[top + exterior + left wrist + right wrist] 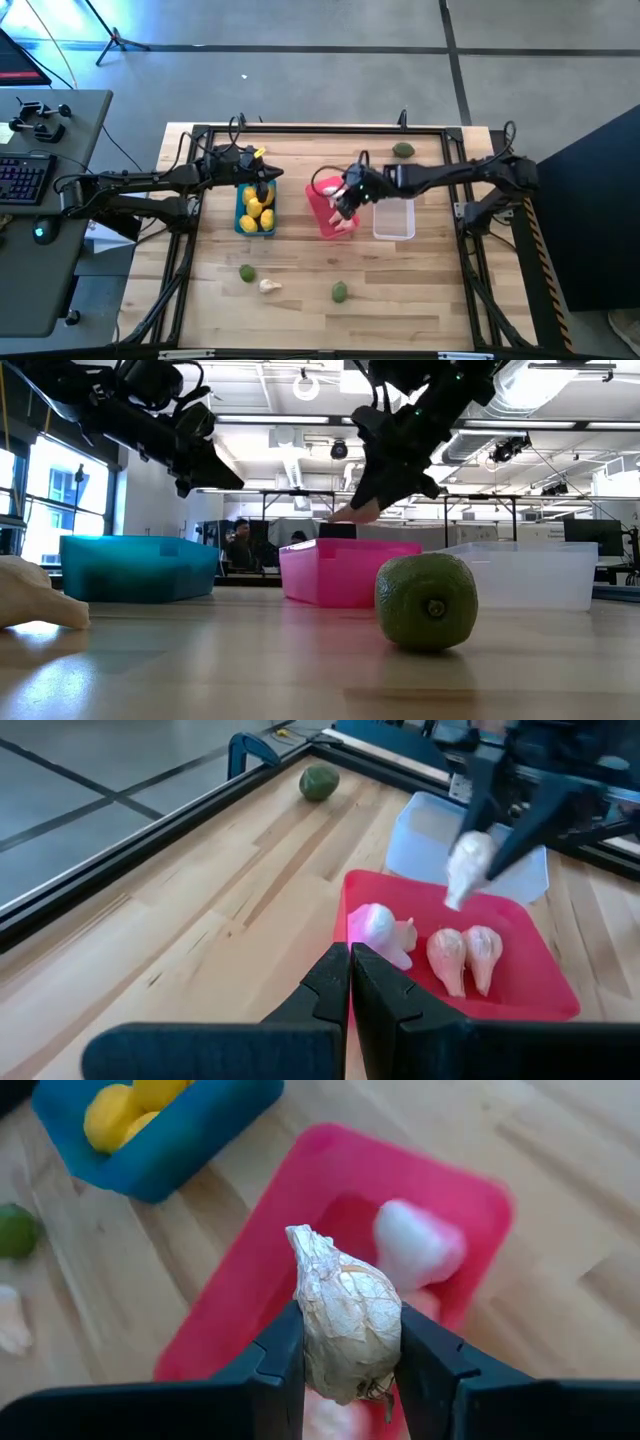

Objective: Sort produce into baskets
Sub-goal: Put the top white garlic into the red bin, then adjust the red bin

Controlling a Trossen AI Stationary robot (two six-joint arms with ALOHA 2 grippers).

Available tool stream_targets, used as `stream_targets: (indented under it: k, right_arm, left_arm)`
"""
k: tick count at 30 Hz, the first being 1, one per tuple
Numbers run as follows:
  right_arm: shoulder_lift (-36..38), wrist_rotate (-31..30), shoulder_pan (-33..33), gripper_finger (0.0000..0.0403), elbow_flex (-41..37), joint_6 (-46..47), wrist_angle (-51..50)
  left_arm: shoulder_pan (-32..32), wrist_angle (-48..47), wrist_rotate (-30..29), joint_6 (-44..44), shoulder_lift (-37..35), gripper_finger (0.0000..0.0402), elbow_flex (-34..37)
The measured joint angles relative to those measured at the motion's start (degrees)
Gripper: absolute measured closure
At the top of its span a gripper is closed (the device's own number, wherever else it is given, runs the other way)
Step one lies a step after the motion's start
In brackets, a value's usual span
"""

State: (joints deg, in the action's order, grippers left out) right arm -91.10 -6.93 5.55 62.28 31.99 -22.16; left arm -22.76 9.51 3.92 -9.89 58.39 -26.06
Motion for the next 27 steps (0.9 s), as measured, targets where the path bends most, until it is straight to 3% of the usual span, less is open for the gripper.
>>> stream_targets:
  k: [8, 15, 18, 24, 27]
  right_arm:
    - [-5.4, -2.57, -3.81, 0.0304, 0.0, 15.74, 1.33]
    - [-8.03, -1.8, -4.1, 0.0302, 0.0, 19.01, 2.03]
    - [-8.05, -1.12, -4.1, 0.0278, 0.05, 18.14, 1.73]
    - [-8.05, 0.1, -4.03, 0.0192, 4.78, 13.18, -4.39]
    - [-8.08, 0.7, -4.03, 0.0186, 9.89, 8.33, -10.73]
  left_arm:
    - [0.0, -2.04, -0.04, 0.07, 0.0, 0.0401, 0.0]
    - [0.0, -2.13, -0.03, 0.07, 0.0, 0.0401, 0.0]
    - [0.02, -2.26, 0.45, 0.09, 0.0, 0.0401, 0.0]
    - [0.07, -2.33, 3.52, 2.39, 0.0, 0.0401, 0.0]
    - [0.94, -3.44, 6.02, 4.96, 0.51, 0.0401, -0.04]
